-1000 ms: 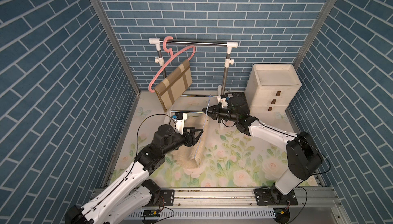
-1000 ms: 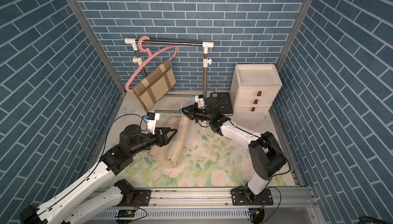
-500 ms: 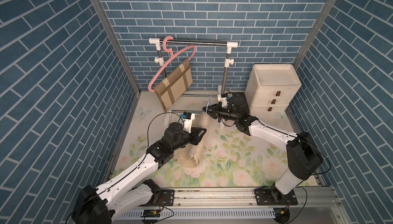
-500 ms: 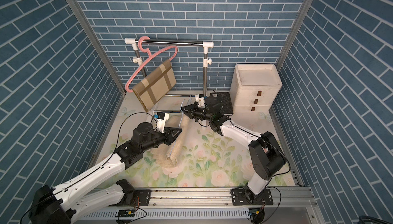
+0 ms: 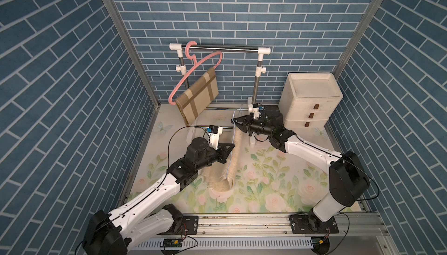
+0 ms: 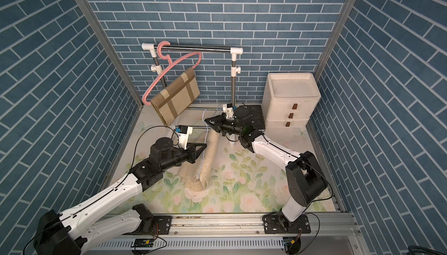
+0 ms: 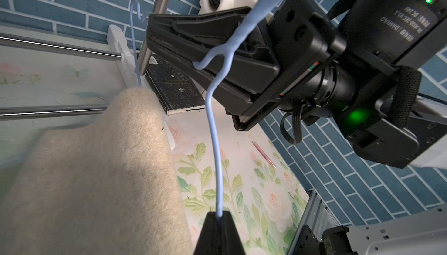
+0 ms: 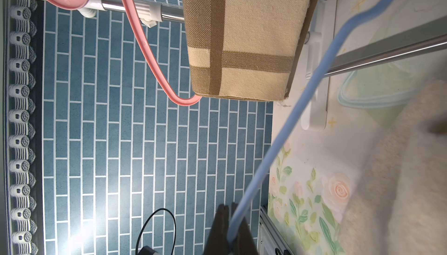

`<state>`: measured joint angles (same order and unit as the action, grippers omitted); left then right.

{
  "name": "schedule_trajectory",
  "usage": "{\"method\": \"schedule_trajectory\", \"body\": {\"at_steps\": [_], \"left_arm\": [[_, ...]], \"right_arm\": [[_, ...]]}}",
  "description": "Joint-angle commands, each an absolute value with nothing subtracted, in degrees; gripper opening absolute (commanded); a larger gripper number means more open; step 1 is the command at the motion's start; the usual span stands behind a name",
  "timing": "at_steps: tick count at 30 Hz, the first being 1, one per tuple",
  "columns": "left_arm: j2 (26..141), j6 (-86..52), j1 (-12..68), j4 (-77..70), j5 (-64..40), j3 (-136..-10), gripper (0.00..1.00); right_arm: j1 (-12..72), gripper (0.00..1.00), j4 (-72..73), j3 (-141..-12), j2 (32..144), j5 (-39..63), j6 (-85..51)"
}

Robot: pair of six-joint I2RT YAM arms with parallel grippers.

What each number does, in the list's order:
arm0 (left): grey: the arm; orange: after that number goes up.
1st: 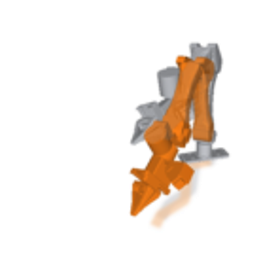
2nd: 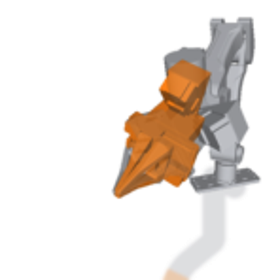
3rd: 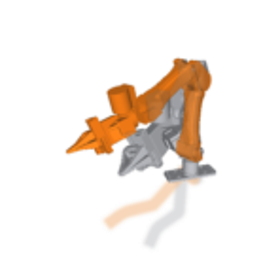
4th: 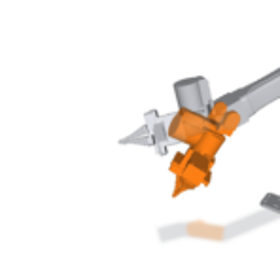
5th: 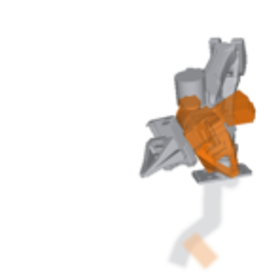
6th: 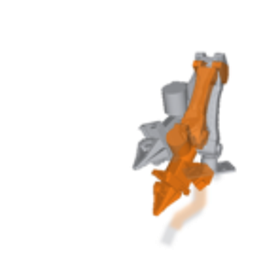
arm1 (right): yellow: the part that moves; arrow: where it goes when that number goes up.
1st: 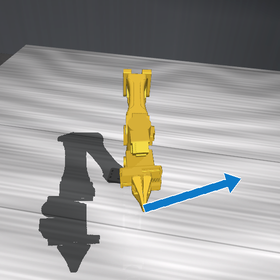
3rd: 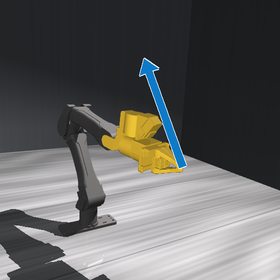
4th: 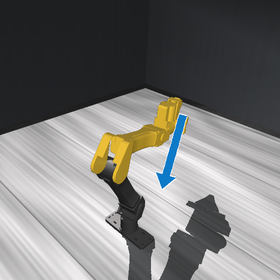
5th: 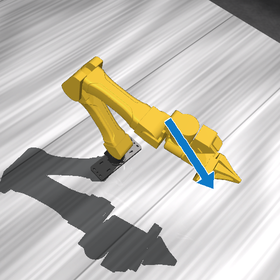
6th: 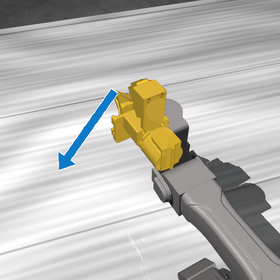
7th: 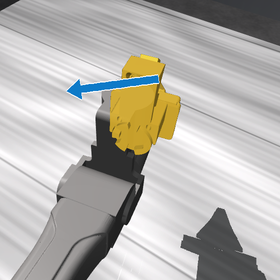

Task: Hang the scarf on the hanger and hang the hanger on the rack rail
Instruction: Place the hanger at the clothesline.

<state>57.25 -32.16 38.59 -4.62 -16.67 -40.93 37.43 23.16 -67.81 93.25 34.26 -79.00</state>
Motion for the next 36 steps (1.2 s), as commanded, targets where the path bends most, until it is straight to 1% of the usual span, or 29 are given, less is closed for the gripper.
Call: {"method": "schedule_trajectory", "body": {"at_steps": [1, 5, 8, 12, 15, 22, 31, 36], "left_arm": [[56.74, -31.45, 38.92, -3.76, -13.73, -46.12, 0.00], [57.09, -29.61, 38.86, 1.72, -7.92, -52.91, 0.00], [59.14, -27.04, 38.87, 6.34, -5.33, -59.53, 0.00], [63.83, -23.66, 38.77, 12.21, -2.88, -69.86, 0.00], [68.97, -21.14, 37.82, 15.87, -2.13, -78.89, 0.00], [84.55, -17.13, 32.10, 23.15, -6.35, -101.03, 0.00], [102.52, -15.21, 24.58, 28.06, -14.41, -121.62, 0.00], [108.47, -15.31, 21.83, 28.28, -16.07, -127.08, 0.00]], "right_arm": [[35.90, 0.11, 19.02, -70.05, 89.33, 32.68, -69.26], [33.44, 0.32, 12.12, -69.37, 86.58, 30.64, -62.71], [31.01, 0.44, 8.66, -68.03, 83.77, 29.60, -59.29], [27.88, 0.56, 3.64, -66.87, 79.54, 27.15, -54.62], [25.85, 0.60, -0.68, -66.58, 76.93, 25.27, -50.98], [22.50, 0.61, -2.99, -62.59, 72.38, 24.61, -48.68], [19.81, 0.63, -3.90, -59.42, 69.57, 25.49, -47.23], [18.75, 0.63, -3.60, -57.96, 68.92, 26.20, -47.28]]}}
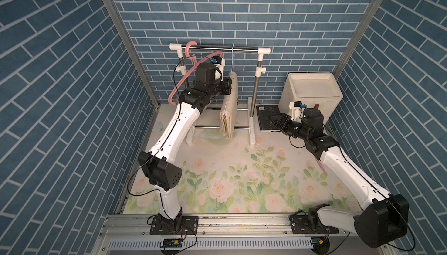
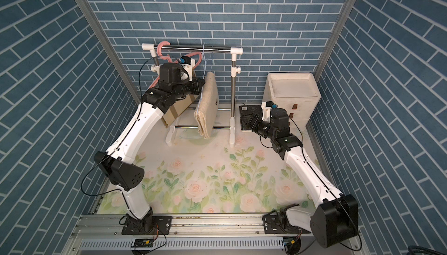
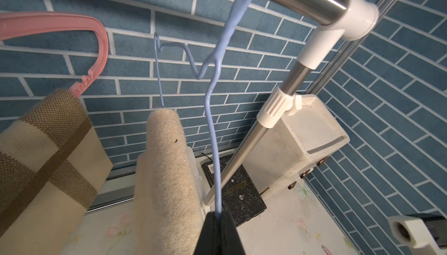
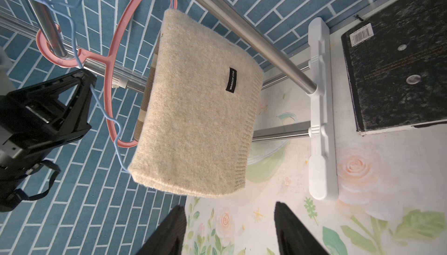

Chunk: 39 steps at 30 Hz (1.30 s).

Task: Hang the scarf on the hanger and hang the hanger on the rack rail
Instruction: Place the hanger at the clothesline, then reset both arms

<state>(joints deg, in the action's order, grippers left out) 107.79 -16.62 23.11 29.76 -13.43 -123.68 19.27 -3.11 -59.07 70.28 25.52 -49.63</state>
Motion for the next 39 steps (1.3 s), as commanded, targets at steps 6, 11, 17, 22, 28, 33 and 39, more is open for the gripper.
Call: {"method": "schedule_trajectory", "body": {"at_steps": [6, 11, 17, 22, 28, 33, 39], "left_arm": [[110.74, -16.92, 19.48, 27.11, -17.92, -126.56, 0.00], [108.30, -16.53, 19.19, 24.77, -16.58, -119.99, 0.00], [104.96, -14.98, 18.63, 25.22, -14.76, -117.49, 0.29], [95.83, -13.36, 18.63, 24.16, -12.17, -110.25, 0.52], [75.95, -11.92, 18.51, 19.78, -2.02, -88.79, 0.76], [58.57, -13.92, 17.98, 16.50, 11.09, -70.46, 0.93], [41.82, -21.80, 17.93, 10.51, 20.73, -48.24, 1.00]], "right_arm": [[18.25, 0.63, -3.21, -56.75, 68.38, 26.44, -47.45], [17.64, 0.64, -3.11, -56.41, 68.38, 26.36, -47.28], [15.98, 0.66, -5.11, -57.57, 67.89, 25.09, -44.13], [12.53, 0.72, -10.97, -60.44, 65.38, 18.01, -35.81], [10.60, 0.88, -13.98, -58.76, 59.01, -0.51, -22.92], [9.49, 0.99, -9.89, -51.88, 53.16, -14.21, -15.23], [7.97, 0.99, -2.32, -40.43, 48.78, -22.56, -12.05]]}}
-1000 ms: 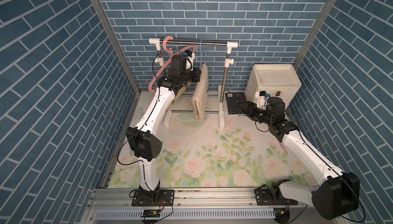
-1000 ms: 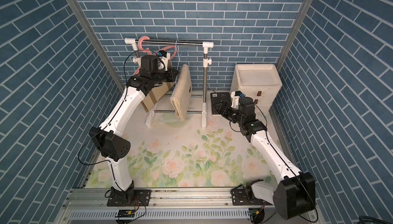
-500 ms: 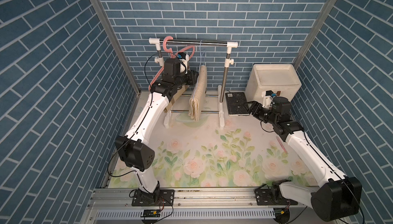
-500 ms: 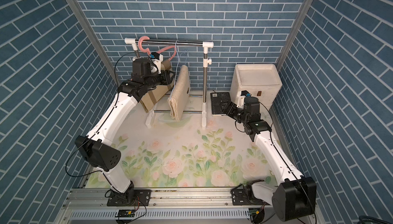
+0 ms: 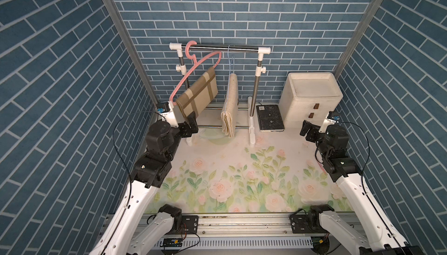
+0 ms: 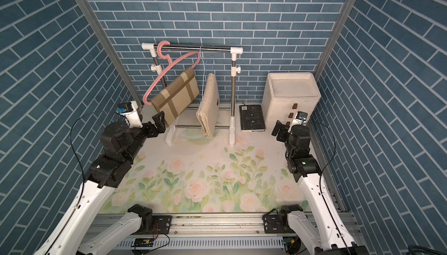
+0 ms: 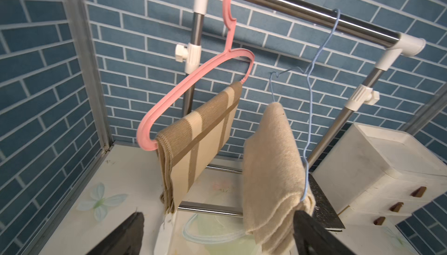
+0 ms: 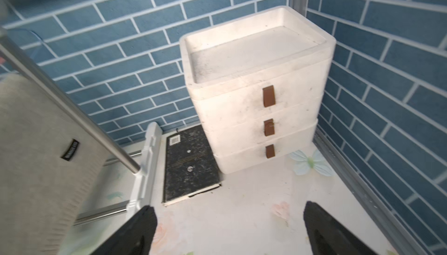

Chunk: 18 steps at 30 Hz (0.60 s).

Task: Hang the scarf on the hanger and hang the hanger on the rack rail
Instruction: Reset both arms

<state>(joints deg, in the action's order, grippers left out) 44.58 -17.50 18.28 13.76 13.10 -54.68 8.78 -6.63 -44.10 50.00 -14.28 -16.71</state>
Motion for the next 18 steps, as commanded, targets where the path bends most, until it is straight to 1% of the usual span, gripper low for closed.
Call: {"method": "schedule_trajectory", "body": {"at_steps": [1, 4, 5, 9, 15, 18], "left_arm": [[39.81, -22.97, 17.93, 10.20, 22.15, -45.35, 1.00], [35.54, -26.36, 17.93, 9.36, 27.27, -37.86, 1.00], [34.36, -26.86, 17.92, 8.47, 28.83, -35.52, 1.00], [32.55, -27.13, 17.90, 1.25, 34.58, -26.50, 1.00], [36.14, -23.40, 17.84, -9.08, 39.49, -19.85, 1.00], [40.91, -21.23, 17.76, -12.90, 42.00, -18.37, 1.00]], "right_arm": [[7.65, 0.99, -0.55, -38.24, 48.41, -23.31, -11.67], [6.64, 0.99, 8.81, -29.64, 48.04, -24.89, -9.80], [6.46, 0.99, 15.26, -26.15, 48.32, -25.08, -8.97], [6.33, 0.99, 33.34, -14.63, 50.97, -24.25, -5.76], [6.33, 0.99, 49.32, -8.07, 58.62, -19.21, -1.45], [6.33, 0.99, 57.08, -6.21, 63.81, -17.09, -0.79]]}}
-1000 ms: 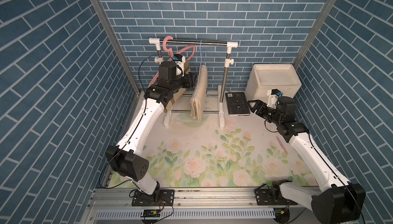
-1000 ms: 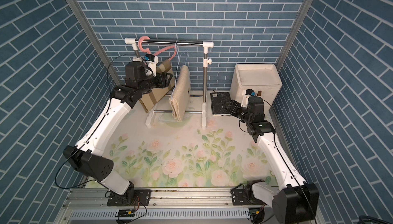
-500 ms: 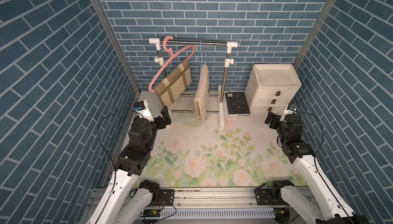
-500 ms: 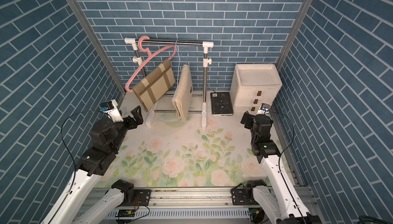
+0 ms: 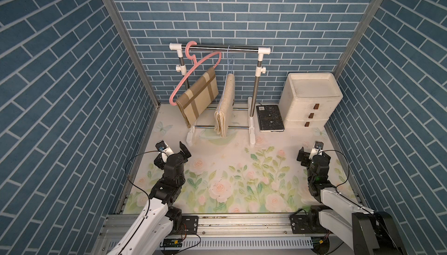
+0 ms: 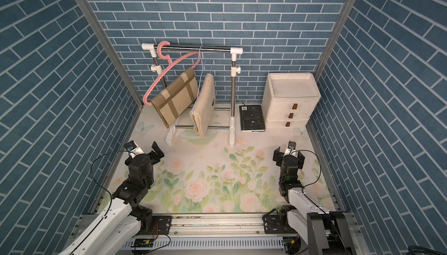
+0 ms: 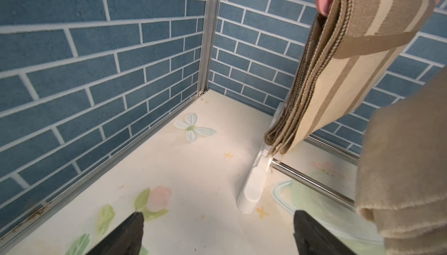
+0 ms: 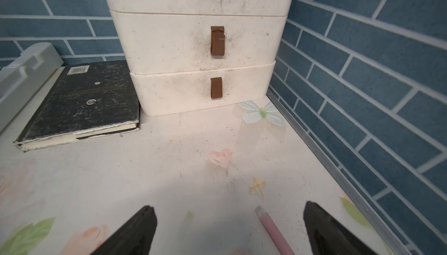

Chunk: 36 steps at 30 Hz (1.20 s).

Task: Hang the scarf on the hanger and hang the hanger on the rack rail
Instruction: Reset both arms

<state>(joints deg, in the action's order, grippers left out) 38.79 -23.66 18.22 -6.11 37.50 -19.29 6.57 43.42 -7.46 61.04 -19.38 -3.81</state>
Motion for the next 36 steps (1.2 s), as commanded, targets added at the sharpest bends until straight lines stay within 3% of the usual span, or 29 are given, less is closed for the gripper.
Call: {"method": "schedule_trajectory", "body": {"at_steps": [1, 14, 19, 26, 28, 32, 36], "left_arm": [[42.44, -19.38, 17.71, -15.70, 41.91, -17.34, 1.00], [60.11, -3.99, 12.35, -52.23, 29.50, -8.54, 1.00], [69.98, -3.07, 10.17, -65.37, 22.78, -6.44, 1.00], [76.57, 2.35, 9.62, -65.50, 16.56, -10.94, 1.00], [78.04, 3.82, 9.32, -71.63, 16.43, -8.27, 1.00], [88.83, 1.95, 7.22, -97.87, 17.02, -0.81, 1.00], [87.82, 0.98, 6.45, -95.77, 16.85, -1.59, 1.00]], "right_arm": [[6.35, 0.99, 58.65, -6.11, 65.92, -16.02, -0.12], [6.33, 0.99, 83.39, -7.77, 87.71, -5.78, 5.27], [3.27, 0.99, 73.91, -12.44, 87.98, -2.71, 2.04], [2.63, 0.99, 73.88, -12.44, 87.75, -2.22, 2.02], [2.64, 0.99, 73.92, -12.39, 87.80, -2.32, 2.02], [2.64, 0.99, 73.99, -12.32, 87.79, -2.29, 2.02], [2.63, 0.99, 74.05, -12.31, 87.76, -2.25, 2.02]]}}
